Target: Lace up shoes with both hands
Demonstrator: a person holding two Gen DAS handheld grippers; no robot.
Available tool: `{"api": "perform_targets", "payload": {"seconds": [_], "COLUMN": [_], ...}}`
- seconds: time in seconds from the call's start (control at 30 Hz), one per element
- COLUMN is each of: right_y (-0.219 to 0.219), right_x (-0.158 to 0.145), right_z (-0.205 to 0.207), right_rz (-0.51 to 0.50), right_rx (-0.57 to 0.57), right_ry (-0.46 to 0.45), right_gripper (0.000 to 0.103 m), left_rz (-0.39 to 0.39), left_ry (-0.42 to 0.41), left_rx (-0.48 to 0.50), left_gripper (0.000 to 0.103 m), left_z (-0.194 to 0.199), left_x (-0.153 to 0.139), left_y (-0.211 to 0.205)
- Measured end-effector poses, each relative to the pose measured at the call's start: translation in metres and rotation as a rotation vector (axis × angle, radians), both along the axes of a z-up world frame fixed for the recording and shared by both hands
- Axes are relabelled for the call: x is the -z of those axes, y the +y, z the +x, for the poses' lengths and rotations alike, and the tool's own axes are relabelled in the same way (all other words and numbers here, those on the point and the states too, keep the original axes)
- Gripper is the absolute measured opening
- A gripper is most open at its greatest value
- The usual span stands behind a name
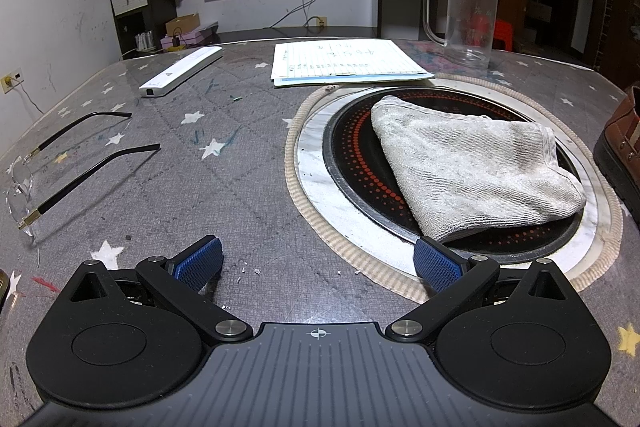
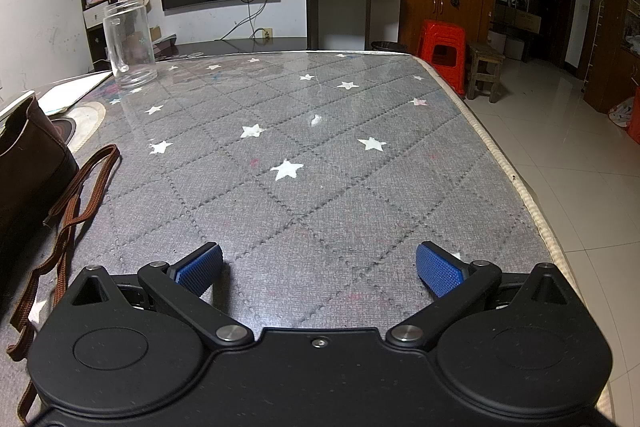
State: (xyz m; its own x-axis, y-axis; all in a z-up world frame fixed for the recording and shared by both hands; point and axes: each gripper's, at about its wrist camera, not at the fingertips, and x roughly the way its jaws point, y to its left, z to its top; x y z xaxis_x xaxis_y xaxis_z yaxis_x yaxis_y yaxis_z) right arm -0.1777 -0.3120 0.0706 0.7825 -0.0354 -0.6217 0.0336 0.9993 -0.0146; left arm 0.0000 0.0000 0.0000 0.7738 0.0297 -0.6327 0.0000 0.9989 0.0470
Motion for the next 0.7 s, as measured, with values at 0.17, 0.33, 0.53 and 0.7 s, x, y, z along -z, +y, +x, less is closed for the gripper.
{"api": "perform_targets", "payload": {"seconds": [0.17,0.33,0.53,0.7], "right_y": [-0.0005,-0.0009,-0.0018,-0.0008], "right_x": [0.0006,0.0011,0.0001,-0.0010], "right_z": [0.0009,0.0018,0.0005,-0.0008], "right_rz": [0.001,0.001,0.001,-0.005], "right_rx": [0.000,0.000,0.000,0.000], "right_ry": [0.000,0.000,0.001,0.002], "right_gripper": [0.103,0.103,0.103,0.103], "left_rz": [0.000,-0.001,0.001,0.002], "left_ry": [0.000,0.000,0.001,0.001], "left_rx": [0.000,0.000,0.000,0.000], "left_gripper": [0.103,0.103,0.103,0.103], "left_z": [0.0003,-0.0003,-0.0002,0.0002], "left_x": [0.0001,-0.0001,-0.0002,0.0001], "left_y": [-0.0003,0.0002,0.0002,-0.0011]}}
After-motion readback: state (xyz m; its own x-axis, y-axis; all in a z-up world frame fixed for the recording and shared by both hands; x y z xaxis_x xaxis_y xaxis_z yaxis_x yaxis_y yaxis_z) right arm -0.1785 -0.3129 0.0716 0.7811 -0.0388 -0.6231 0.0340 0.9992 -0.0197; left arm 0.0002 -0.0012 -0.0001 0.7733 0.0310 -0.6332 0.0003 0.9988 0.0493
